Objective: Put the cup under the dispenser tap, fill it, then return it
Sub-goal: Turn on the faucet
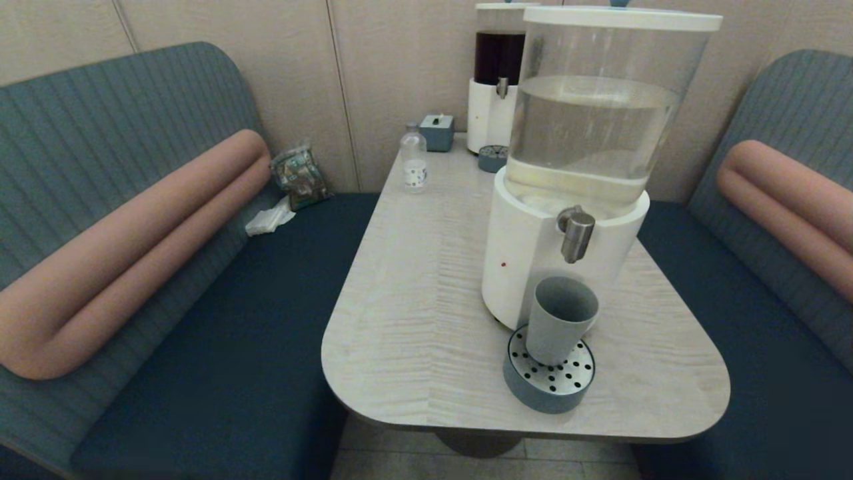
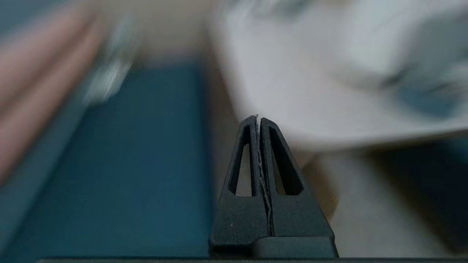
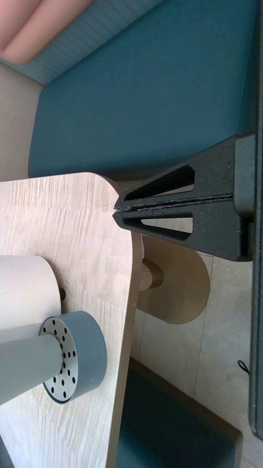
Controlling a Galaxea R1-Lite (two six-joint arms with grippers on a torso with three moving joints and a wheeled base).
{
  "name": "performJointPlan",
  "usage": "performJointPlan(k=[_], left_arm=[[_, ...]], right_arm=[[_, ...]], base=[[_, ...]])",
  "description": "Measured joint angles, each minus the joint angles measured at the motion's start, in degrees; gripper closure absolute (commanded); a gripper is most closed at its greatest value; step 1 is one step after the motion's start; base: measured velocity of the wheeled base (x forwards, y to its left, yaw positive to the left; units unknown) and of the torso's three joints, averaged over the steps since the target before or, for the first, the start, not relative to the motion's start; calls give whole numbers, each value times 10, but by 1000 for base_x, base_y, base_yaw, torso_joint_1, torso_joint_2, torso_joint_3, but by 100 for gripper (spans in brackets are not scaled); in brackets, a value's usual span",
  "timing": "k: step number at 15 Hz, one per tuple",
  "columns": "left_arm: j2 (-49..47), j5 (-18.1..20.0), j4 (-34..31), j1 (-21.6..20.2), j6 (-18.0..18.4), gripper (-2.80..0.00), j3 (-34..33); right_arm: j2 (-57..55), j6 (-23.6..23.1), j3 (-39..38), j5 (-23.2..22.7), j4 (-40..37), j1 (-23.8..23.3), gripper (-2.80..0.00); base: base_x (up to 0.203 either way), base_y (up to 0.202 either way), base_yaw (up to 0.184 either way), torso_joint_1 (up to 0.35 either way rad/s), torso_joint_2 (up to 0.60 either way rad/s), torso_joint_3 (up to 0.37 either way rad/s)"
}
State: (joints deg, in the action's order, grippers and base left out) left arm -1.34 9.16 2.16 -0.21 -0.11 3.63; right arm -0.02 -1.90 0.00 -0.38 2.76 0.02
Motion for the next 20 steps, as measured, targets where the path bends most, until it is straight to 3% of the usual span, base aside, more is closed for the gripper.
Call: performJointPlan(k=[2,4,9,14,17,20], left_arm=[[10,-55,-76,0,-2,0,2],[13,-107,-69,0,-4,0,-12],[15,-101,-64,0,-4,0,-20],[15,-101,-63,0,0,0,-21],[15,-102,-64,0,-6,0,-21],[14,-102,-64,0,-6,0,-21]], right_arm=[[0,-15,0,-3,0,0,0],[0,-21,0,-4,-3,0,0],[-2,-18,30,1,-1,0,0],[-125,32,345,-20,-99,17,0],[-353,54,576,-33,-176,46,0],[-599,39,869,-56,-300,75,0]], base=[[0,0,0,0,0,0],[0,0,0,0,0,0],[0,0,0,0,0,0],[0,0,0,0,0,0],[0,0,0,0,0,0],[0,0,0,0,0,0]])
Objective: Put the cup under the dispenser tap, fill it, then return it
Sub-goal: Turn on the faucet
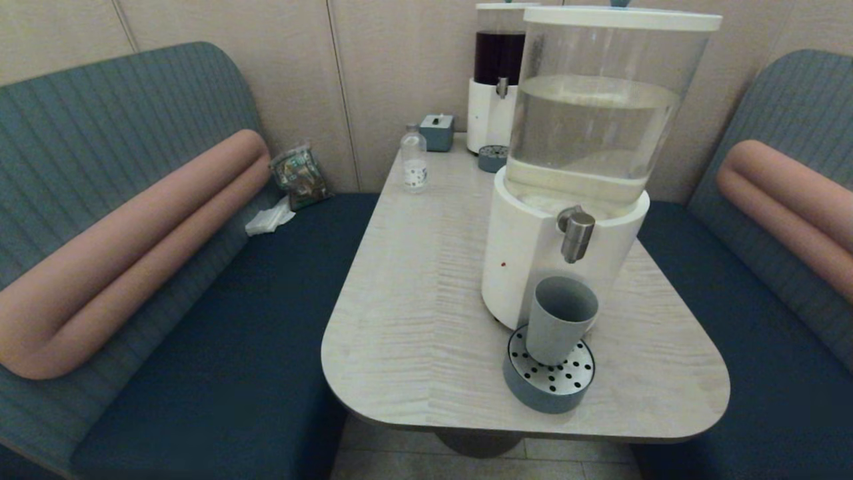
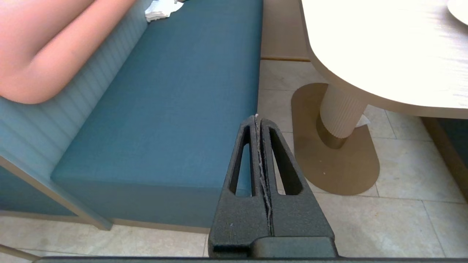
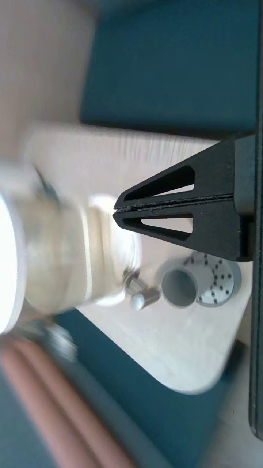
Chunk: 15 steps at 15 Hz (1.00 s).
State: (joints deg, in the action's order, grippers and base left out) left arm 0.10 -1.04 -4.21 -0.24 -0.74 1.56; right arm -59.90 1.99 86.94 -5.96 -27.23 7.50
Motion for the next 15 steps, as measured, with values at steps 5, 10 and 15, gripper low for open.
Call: performJointPlan(k=[5,10,15], left_arm=[[0,0,0,0,0,0,0],[0,0,0,0,0,0,0],[0,0,0,0,0,0,0]], right_arm=[[-272,-62,222,-92,-177,87,0],[-351,-66,226,-107,-171,113,0],[-364,-64,214,-108,-158,114,0]], base=[[0,0,0,0,0,0],[0,0,0,0,0,0],[0,0,0,0,0,0]])
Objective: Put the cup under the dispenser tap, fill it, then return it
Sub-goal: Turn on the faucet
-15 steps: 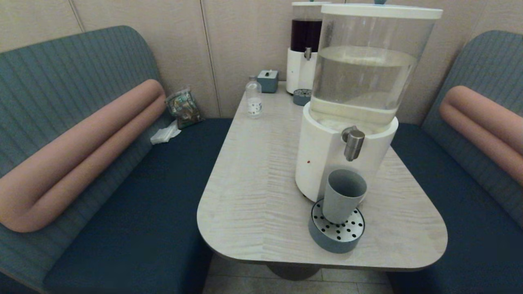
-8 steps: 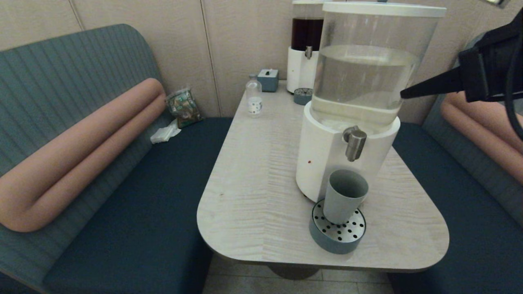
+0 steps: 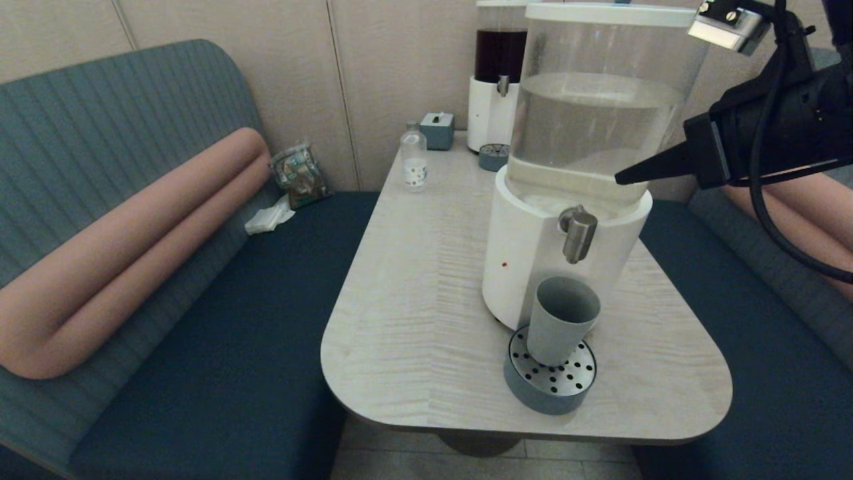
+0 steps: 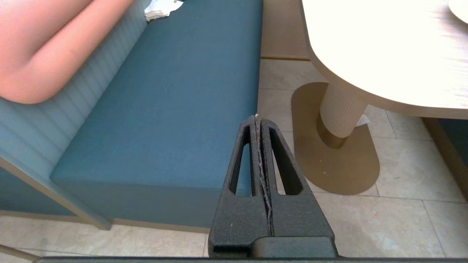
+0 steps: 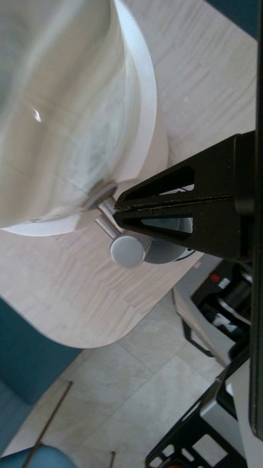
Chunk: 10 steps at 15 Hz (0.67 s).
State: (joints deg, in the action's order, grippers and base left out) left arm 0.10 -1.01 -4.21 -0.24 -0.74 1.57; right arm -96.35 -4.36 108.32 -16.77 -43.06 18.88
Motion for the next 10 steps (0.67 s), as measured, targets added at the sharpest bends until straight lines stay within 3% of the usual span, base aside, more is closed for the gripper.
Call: performJointPlan(k=[10], left_arm=[[0,0,0,0,0,0,0]], right_arm=[[-25,-5,-40,0,15,6,0]], base=[[0,0,0,0,0,0]])
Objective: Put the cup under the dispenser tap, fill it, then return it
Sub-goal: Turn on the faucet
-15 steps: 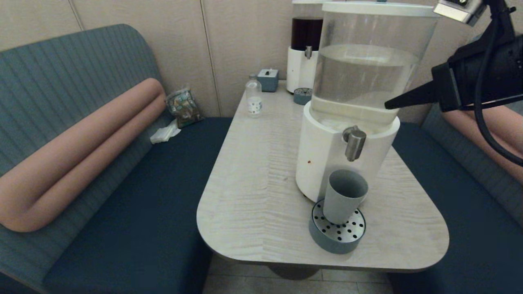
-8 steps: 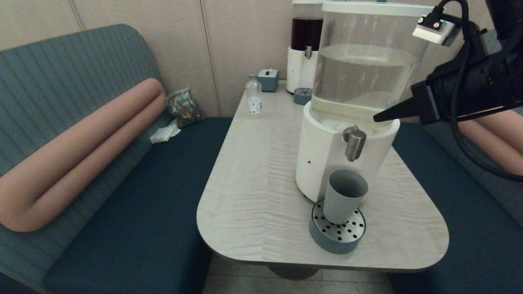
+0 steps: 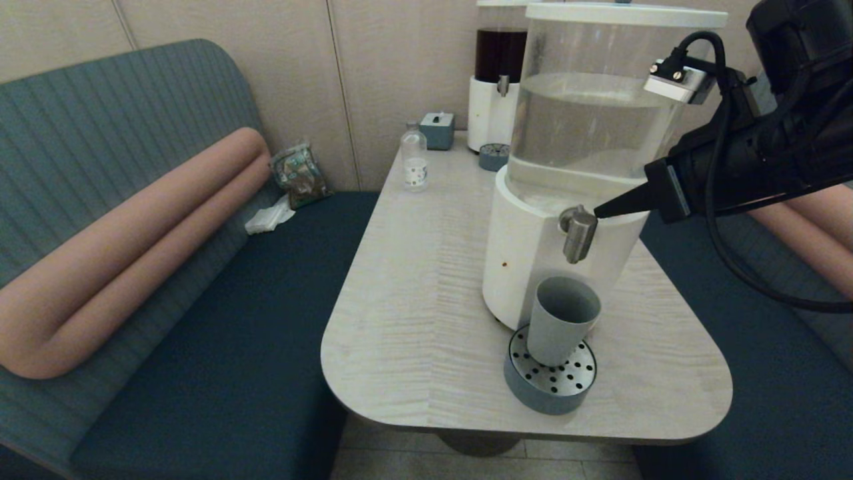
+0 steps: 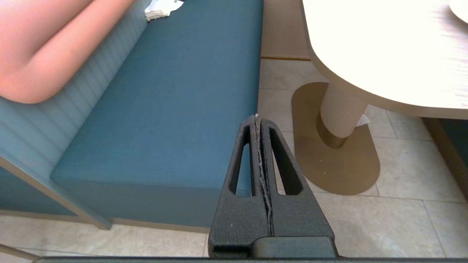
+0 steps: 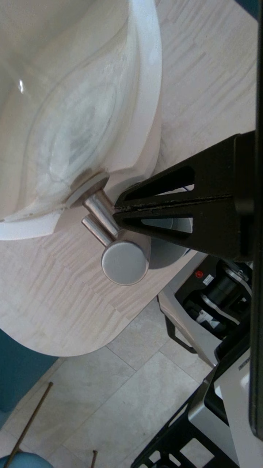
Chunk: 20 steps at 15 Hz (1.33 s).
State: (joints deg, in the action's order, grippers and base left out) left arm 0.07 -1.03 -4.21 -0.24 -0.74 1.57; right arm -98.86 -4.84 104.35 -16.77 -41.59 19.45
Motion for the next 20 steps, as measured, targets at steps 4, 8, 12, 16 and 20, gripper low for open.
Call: performJointPlan(k=[4,8,12,16,20], left_arm=[[0,0,0,0,0,0,0],[0,0,0,0,0,0,0],[-1,0,0,0,0,0,0],[-1,0,0,0,0,0,0],[-1,0,0,0,0,0,0]], right_arm=[[-14,0,1,-1,10,7,0],[-25,-2,1,-13,34,9,0],[-28,-2,4,-17,37,17,0],[-30,-4,6,-16,39,38,0],[-30,-18,1,-12,39,56,0]], base=[[0,0,0,0,0,0],[0,0,0,0,0,0],[0,0,0,0,0,0],[0,0,0,0,0,0],[0,0,0,0,0,0]])
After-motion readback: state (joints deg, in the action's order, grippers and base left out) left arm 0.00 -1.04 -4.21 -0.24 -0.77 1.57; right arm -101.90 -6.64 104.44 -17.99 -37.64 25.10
